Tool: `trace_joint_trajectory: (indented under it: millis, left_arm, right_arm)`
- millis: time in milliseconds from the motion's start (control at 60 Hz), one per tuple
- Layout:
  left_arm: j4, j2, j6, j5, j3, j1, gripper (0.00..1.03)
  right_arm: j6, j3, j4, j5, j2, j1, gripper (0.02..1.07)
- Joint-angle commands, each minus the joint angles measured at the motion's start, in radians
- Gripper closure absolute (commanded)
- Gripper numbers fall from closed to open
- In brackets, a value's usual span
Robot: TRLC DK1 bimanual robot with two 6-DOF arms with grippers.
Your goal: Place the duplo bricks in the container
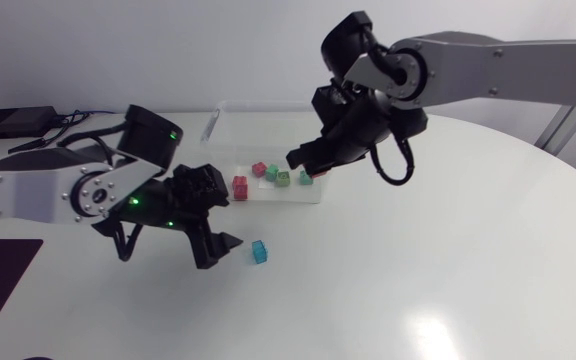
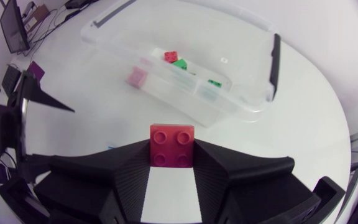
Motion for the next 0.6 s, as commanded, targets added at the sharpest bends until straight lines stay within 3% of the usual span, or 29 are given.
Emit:
trace_joint_trajectory:
  millis: [0, 250, 500, 550, 567, 583]
  left_arm:
    - [0.014, 0.087, -0.021, 0.004, -0.014, -0.031, 0.05]
    - [0.092, 0.297, -0.052, 0.01, 0.032, -0.074, 0.05]
    - [0.17, 0.427, -0.087, 0.047, 0.102, -0.069, 0.05]
    - [0.183, 0.438, -0.087, 0.057, 0.104, -0.069, 0.13]
    - [0.186, 0.442, -0.087, 0.059, 0.104, -0.071, 0.19]
    - [0.19, 0.449, -0.087, 0.059, 0.106, -0.072, 0.31]
  right_arm:
    - [0.002, 0.017, -0.02, 0.006, -0.015, -0.021, 0.77]
    - [0.002, 0.068, 0.011, -0.011, -0.008, -0.064, 0.77]
    - [0.005, 0.141, 0.043, -0.024, 0.056, -0.074, 0.77]
    - [0.005, 0.152, 0.057, -0.026, 0.07, -0.077, 0.77]
    - [0.005, 0.158, 0.06, -0.026, 0.076, -0.077, 0.77]
    - [0.005, 0.164, 0.064, -0.026, 0.082, -0.078, 0.77]
